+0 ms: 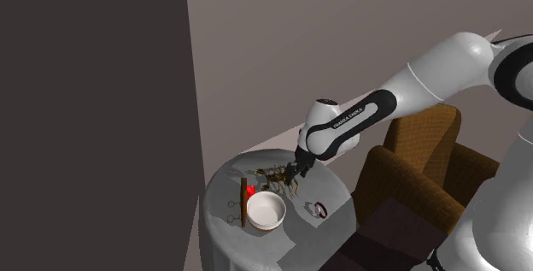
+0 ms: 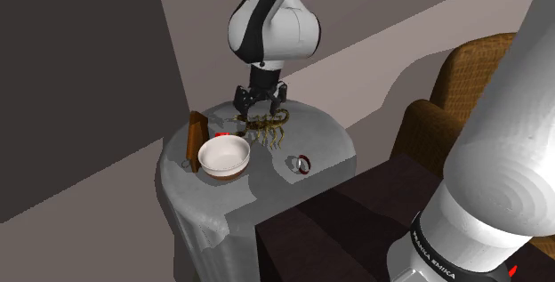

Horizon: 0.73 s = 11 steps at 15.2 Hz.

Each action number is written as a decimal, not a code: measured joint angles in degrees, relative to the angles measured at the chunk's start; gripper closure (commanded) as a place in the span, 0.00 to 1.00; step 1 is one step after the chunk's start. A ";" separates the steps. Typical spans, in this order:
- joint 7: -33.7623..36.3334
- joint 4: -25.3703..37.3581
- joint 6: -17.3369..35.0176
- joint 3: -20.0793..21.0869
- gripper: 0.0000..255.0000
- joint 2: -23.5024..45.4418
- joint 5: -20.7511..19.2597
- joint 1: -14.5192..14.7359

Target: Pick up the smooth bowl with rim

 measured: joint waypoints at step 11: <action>-0.59 11.11 10.35 2.01 0.00 21.74 2.27 1.29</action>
